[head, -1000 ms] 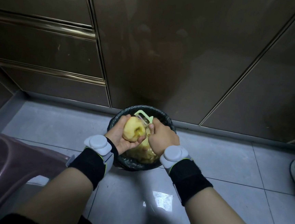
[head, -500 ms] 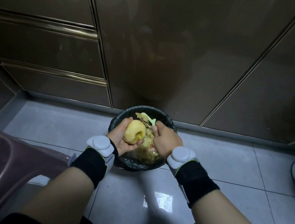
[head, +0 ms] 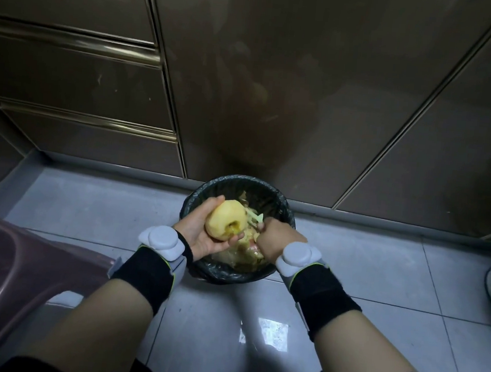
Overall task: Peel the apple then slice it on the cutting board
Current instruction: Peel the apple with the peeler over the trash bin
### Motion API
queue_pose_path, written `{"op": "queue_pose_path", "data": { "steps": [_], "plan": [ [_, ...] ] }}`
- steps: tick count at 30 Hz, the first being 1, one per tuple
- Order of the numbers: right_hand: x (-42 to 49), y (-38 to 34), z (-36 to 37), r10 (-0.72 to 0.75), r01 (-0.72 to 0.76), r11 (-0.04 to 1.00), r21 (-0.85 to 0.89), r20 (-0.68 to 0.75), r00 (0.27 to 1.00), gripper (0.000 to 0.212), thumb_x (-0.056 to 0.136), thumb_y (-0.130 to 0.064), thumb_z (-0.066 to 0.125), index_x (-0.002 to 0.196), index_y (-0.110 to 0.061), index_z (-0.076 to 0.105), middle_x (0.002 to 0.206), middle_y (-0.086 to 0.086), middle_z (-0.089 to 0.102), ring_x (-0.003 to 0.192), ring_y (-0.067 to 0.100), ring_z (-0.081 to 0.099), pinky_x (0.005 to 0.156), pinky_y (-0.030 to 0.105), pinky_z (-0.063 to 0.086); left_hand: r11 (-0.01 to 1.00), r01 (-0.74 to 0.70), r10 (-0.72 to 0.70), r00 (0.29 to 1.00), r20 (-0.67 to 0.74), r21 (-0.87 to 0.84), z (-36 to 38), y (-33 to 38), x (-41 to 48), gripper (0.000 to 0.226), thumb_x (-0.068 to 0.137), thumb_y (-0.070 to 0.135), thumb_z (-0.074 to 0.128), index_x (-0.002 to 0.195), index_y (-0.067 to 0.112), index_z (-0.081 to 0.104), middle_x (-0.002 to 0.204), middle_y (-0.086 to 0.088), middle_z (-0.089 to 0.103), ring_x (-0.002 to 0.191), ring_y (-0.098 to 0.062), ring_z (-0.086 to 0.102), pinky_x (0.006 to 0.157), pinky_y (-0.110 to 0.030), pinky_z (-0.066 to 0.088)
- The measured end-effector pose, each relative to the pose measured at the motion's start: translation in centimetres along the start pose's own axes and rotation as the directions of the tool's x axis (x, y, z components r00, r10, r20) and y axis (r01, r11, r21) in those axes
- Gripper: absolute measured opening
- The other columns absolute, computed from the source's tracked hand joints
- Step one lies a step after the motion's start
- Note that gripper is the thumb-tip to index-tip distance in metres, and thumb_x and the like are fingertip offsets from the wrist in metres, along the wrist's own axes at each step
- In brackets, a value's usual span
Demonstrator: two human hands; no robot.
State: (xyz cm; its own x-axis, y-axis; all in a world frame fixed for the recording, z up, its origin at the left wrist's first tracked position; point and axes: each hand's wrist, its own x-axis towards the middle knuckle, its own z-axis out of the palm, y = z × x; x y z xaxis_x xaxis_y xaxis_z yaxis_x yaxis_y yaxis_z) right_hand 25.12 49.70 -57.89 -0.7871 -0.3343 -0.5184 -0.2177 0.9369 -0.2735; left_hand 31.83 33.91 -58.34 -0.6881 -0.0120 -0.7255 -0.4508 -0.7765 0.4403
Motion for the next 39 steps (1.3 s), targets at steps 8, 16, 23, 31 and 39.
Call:
{"op": "queue_pose_path", "data": {
  "steps": [8,16,23,31,39],
  "plan": [
    [-0.5,-0.3,-0.6,-0.050,0.064,0.994,0.086,-0.152,0.987,0.029,0.102,-0.038,0.028,0.108,-0.014,0.044,0.105,0.013,0.064,0.095,0.035,0.060,0.078,0.040,0.046,0.997,-0.018,0.017,1.000,-0.007,-0.076,-0.7,0.4,0.5,0.047,0.088,0.031,0.061,0.130,0.012,0.056,0.129,-0.020,0.059,0.114,-0.038,0.059,0.080,-0.049,0.057],
    [-1.1,-1.0,-0.7,-0.206,0.239,0.958,0.157,-0.198,0.958,0.028,0.102,-0.039,0.028,0.098,-0.018,0.045,0.096,0.011,0.064,0.088,0.036,0.059,0.080,0.046,0.049,0.999,-0.051,0.051,0.999,0.012,0.003,-0.3,0.2,0.5,0.047,0.089,0.042,0.060,0.122,0.009,0.061,0.109,-0.018,0.068,0.095,-0.035,0.065,0.068,-0.039,0.056],
    [-1.4,-0.8,-0.9,-0.242,0.267,0.950,0.161,-0.162,0.957,0.020,0.102,-0.037,0.031,0.089,-0.027,0.041,0.093,0.007,0.065,0.087,0.033,0.059,0.079,0.042,0.049,1.000,-0.013,0.013,1.000,0.006,0.011,-0.7,-0.1,0.7,0.071,0.073,0.054,0.072,0.125,0.008,0.059,0.119,-0.023,0.065,0.106,-0.041,0.065,0.073,-0.047,0.060],
    [-2.0,-1.4,-1.1,-0.308,0.324,0.945,0.040,-0.228,0.924,0.019,0.102,-0.038,0.030,0.094,-0.025,0.041,0.090,0.007,0.065,0.086,0.035,0.058,0.069,0.038,0.045,0.991,-0.115,0.117,0.993,0.024,-0.070,-0.1,0.1,0.2,0.064,0.073,0.053,0.069,0.115,0.005,0.063,0.113,-0.017,0.070,0.101,-0.030,0.068,0.074,-0.045,0.060],
    [-1.8,-1.8,-1.1,-0.262,0.278,0.960,0.021,-0.275,0.925,0.021,0.101,-0.038,0.028,0.101,-0.025,0.045,0.091,0.006,0.066,0.085,0.035,0.059,0.071,0.040,0.048,0.995,-0.070,0.074,0.996,0.044,-0.075,0.0,0.3,0.0,0.067,0.074,0.049,0.072,0.126,0.007,0.059,0.122,-0.017,0.066,0.113,-0.032,0.062,0.065,-0.036,0.059]
  ]
}}
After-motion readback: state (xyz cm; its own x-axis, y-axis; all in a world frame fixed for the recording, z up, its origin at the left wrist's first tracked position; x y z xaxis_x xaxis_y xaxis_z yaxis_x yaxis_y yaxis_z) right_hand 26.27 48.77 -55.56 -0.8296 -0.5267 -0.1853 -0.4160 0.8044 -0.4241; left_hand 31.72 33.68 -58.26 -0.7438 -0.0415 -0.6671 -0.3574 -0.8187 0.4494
